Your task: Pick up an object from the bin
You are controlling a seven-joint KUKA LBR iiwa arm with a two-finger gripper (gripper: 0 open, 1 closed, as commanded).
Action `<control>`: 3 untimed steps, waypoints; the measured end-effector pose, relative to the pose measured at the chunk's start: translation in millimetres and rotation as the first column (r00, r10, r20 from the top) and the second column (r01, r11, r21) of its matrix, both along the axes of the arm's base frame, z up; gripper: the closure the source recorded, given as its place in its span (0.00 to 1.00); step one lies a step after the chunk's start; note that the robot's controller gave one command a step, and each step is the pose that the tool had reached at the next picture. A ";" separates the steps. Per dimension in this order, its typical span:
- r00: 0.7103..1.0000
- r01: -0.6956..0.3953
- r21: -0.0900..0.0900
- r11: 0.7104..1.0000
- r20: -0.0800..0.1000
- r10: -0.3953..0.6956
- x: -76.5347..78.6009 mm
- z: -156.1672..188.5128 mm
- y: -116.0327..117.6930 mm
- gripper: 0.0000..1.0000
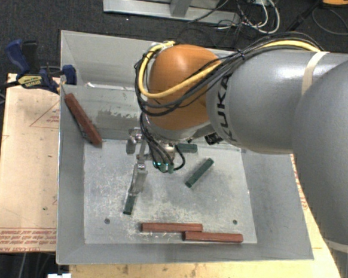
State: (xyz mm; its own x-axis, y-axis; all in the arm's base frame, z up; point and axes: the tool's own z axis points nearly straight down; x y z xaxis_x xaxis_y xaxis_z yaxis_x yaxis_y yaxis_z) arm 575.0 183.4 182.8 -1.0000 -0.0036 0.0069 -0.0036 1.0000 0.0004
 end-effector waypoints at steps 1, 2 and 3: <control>1.000 0.003 0.001 1.000 0.008 -0.003 2.0 4.4 -0.8 0.00; 0.998 -0.069 0.002 0.998 0.012 0.069 -28.1 -34.1 -7.2 0.00; 0.960 -0.280 0.001 0.960 0.009 0.280 -32.6 -86.6 -30.7 0.00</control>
Offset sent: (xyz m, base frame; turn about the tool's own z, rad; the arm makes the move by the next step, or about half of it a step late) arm -0.0770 -0.0185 -0.0972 -0.1810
